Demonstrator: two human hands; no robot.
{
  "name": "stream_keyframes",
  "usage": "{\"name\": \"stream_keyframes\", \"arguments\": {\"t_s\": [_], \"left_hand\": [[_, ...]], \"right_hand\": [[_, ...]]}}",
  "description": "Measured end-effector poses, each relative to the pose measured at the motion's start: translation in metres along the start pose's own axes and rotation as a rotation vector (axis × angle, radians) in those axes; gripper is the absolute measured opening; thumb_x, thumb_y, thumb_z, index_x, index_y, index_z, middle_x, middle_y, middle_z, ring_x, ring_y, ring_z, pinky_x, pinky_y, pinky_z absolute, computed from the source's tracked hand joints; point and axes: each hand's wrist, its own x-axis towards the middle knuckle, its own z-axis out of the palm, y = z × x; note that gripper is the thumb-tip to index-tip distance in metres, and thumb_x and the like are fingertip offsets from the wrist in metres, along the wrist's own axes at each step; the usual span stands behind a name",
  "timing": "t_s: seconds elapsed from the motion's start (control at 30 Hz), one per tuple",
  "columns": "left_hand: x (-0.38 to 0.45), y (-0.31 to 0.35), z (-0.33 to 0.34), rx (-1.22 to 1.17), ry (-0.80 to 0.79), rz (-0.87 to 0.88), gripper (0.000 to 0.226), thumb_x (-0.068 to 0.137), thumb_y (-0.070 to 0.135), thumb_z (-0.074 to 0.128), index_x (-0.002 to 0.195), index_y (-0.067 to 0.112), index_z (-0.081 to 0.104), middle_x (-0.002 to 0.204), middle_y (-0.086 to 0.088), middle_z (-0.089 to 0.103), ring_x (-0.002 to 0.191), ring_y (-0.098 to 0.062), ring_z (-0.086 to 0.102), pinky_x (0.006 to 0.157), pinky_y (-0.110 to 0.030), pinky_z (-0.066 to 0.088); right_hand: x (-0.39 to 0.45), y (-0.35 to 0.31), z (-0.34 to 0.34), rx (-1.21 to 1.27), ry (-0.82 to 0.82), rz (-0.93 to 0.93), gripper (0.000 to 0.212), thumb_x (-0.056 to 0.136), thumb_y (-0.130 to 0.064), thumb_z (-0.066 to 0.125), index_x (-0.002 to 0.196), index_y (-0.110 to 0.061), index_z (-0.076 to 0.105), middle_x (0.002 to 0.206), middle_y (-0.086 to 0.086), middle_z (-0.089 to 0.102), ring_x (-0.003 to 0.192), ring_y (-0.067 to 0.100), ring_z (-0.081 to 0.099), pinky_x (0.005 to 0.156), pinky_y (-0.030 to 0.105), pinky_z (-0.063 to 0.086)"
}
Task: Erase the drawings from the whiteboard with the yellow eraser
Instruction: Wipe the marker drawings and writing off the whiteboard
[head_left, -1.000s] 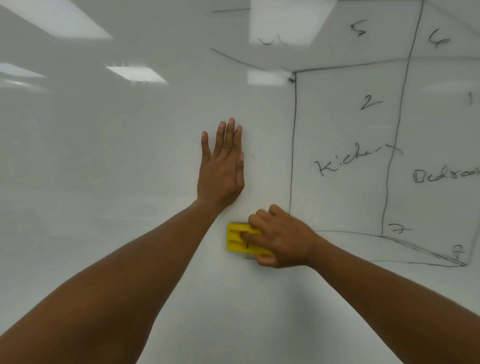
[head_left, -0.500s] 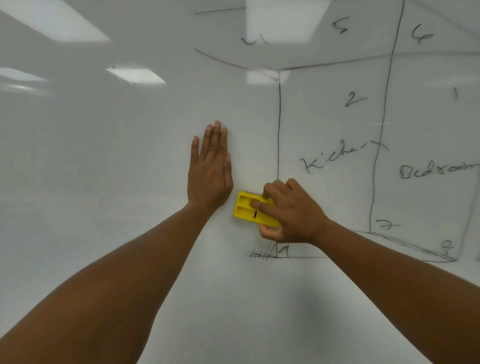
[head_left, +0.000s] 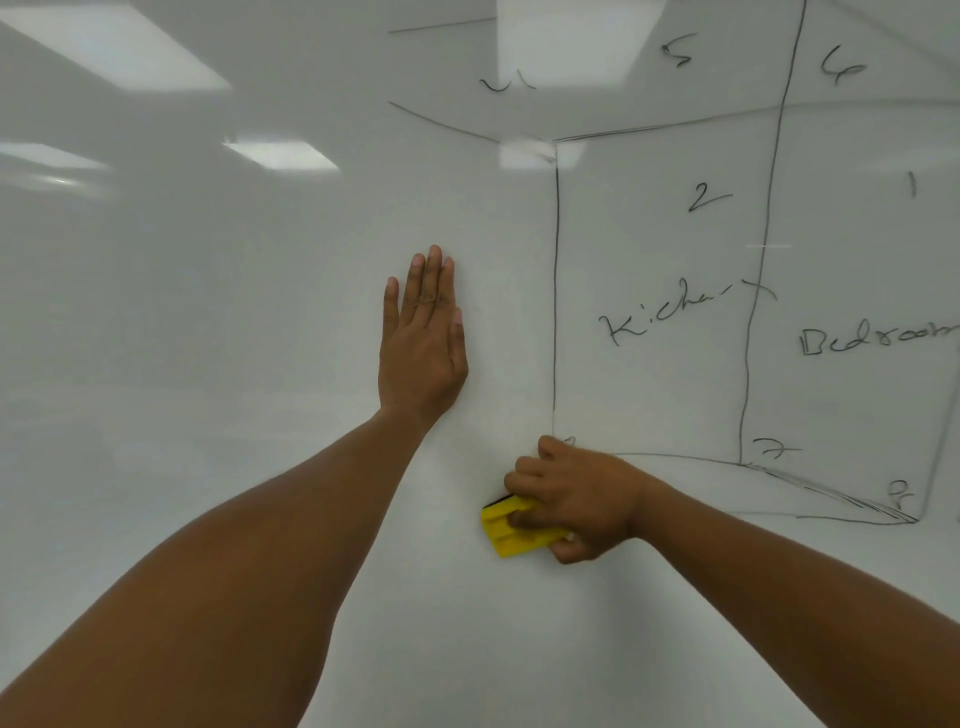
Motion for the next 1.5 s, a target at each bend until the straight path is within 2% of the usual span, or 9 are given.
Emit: {"name": "stream_keyframes", "arguments": {"t_s": [0.23,0.3,0.6,0.8,0.97,1.03,1.3,1.4,1.5], "left_hand": [[0.000,0.000,0.000,-0.024,0.017,-0.005,0.055,0.105,0.023,0.022,0.158,0.008,0.017,0.166,-0.007,0.015,0.154,-0.019,0.007,0.126,-0.044,0.005],[-0.001,0.001,0.000,-0.028,0.021,-0.012,0.055,0.105,0.021,0.022,0.158,0.008,0.017,0.166,-0.007,0.015,0.154,-0.019,0.007,0.126,-0.044,0.005],[-0.007,0.013,0.003,0.003,0.019,-0.069,0.054,0.106,0.022,0.019,0.158,0.007,0.011,0.166,-0.011,0.009,0.154,-0.025,0.003,0.125,-0.045,-0.003],[-0.016,0.023,0.010,0.033,-0.003,-0.040,0.056,0.106,0.021,0.022,0.158,0.006,0.010,0.166,-0.013,0.008,0.154,-0.027,0.000,0.124,-0.047,-0.005],[-0.014,0.027,0.010,0.021,0.000,-0.033,0.057,0.104,0.021,0.021,0.158,0.005,0.011,0.166,-0.014,0.008,0.154,-0.029,0.001,0.124,-0.047,-0.004],[-0.015,0.029,0.010,0.015,0.008,-0.044,0.056,0.105,0.020,0.023,0.158,0.005,0.011,0.166,-0.014,0.008,0.154,-0.029,0.002,0.124,-0.046,-0.004],[-0.016,0.034,0.010,-0.011,0.007,-0.064,0.056,0.105,0.020,0.022,0.157,0.003,0.012,0.166,-0.013,0.011,0.154,-0.026,0.005,0.126,-0.045,0.001],[-0.017,0.033,0.010,-0.009,-0.012,-0.070,0.056,0.105,0.022,0.020,0.158,0.004,0.010,0.166,-0.012,0.008,0.154,-0.025,0.002,0.126,-0.044,0.001],[-0.017,0.033,0.009,-0.020,-0.011,-0.064,0.056,0.105,0.020,0.023,0.158,0.004,0.011,0.166,-0.012,0.009,0.154,-0.024,0.003,0.126,-0.045,0.002]], "right_hand": [[-0.019,0.043,-0.027,-0.091,0.281,0.455,0.046,0.071,-0.044,0.066,0.109,-0.019,0.066,0.091,0.008,0.052,0.079,0.027,0.045,0.069,0.035,0.032],[-0.021,0.043,-0.029,-0.091,0.318,0.493,0.045,0.073,-0.043,0.066,0.110,-0.018,0.066,0.091,0.009,0.052,0.079,0.027,0.046,0.068,0.035,0.034],[-0.029,-0.001,0.000,-0.034,-0.036,-0.034,0.038,0.063,-0.045,0.068,0.097,-0.029,0.068,0.100,0.000,0.055,0.083,0.019,0.042,0.072,0.033,0.027],[-0.044,0.020,-0.010,-0.027,0.019,0.010,0.042,0.062,-0.043,0.071,0.100,-0.026,0.069,0.098,0.006,0.058,0.082,0.023,0.047,0.072,0.034,0.034],[-0.054,0.047,-0.029,-0.087,0.227,0.454,0.044,0.071,-0.044,0.065,0.109,-0.021,0.065,0.092,0.009,0.053,0.079,0.027,0.045,0.069,0.036,0.032],[-0.055,0.047,-0.029,-0.101,0.256,0.506,0.044,0.073,-0.043,0.063,0.110,-0.020,0.065,0.091,0.009,0.052,0.080,0.027,0.044,0.068,0.036,0.032],[-0.049,0.018,-0.008,-0.019,0.032,0.028,0.035,0.063,-0.039,0.065,0.095,-0.024,0.068,0.095,0.004,0.055,0.079,0.023,0.046,0.070,0.034,0.033],[-0.048,0.017,-0.008,-0.007,-0.013,-0.016,0.033,0.060,-0.039,0.065,0.090,-0.025,0.068,0.092,0.002,0.053,0.078,0.022,0.043,0.071,0.033,0.031],[-0.047,0.030,-0.017,-0.030,0.047,0.046,0.037,0.060,-0.041,0.068,0.093,-0.025,0.069,0.093,0.005,0.056,0.080,0.025,0.047,0.072,0.034,0.031]]}}
